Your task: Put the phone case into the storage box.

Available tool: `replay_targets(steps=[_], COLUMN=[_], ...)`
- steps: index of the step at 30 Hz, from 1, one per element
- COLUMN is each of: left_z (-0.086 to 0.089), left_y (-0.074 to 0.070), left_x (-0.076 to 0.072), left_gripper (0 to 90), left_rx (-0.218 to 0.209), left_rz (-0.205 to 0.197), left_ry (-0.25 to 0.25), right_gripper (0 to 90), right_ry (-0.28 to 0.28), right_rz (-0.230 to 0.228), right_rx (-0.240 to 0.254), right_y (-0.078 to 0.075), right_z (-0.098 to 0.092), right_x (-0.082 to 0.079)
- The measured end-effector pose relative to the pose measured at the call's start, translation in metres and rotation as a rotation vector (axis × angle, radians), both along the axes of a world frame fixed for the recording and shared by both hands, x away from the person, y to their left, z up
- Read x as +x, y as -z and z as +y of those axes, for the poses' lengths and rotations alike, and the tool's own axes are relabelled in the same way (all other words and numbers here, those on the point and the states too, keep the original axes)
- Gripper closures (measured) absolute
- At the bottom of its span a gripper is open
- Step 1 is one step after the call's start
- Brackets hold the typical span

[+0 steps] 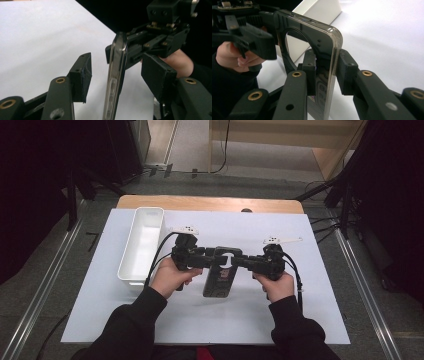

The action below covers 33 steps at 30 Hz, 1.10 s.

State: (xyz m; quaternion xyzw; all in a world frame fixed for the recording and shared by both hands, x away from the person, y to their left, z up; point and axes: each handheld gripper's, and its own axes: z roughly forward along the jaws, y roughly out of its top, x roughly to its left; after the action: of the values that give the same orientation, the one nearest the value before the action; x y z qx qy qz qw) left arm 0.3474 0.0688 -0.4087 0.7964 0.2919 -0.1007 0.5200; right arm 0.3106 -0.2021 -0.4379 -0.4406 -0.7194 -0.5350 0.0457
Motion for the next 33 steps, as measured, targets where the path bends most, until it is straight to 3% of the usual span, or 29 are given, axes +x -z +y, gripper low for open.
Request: replay_targets(steps=[5,9,15,33], left_z=[0.002,0.004,0.008,0.019], left_y=[-0.002,-0.003,-0.005,-0.004], left_x=[0.0,-0.001,-0.004,-0.017], left_gripper=[38.5,38.4,34.8,27.8], left_rx=[0.023,0.044,0.066,0.124], left_rz=[-0.029,-0.019,-0.048,-0.101], left_ry=[-0.023,-0.031,-0.047,-0.178], right_gripper=[70.6,70.6,70.6,70.6], right_ry=[0.009,0.017,0.04,0.049], right_rz=[0.0,-0.001,-0.003,-0.003], right_rx=[-0.008,-0.018,-0.02,-0.042], right_y=[-0.001,-0.001,-0.004,-0.008], right_z=[-0.002,-0.003,-0.006,-0.002], right_x=[0.001,0.001,0.002,0.008])
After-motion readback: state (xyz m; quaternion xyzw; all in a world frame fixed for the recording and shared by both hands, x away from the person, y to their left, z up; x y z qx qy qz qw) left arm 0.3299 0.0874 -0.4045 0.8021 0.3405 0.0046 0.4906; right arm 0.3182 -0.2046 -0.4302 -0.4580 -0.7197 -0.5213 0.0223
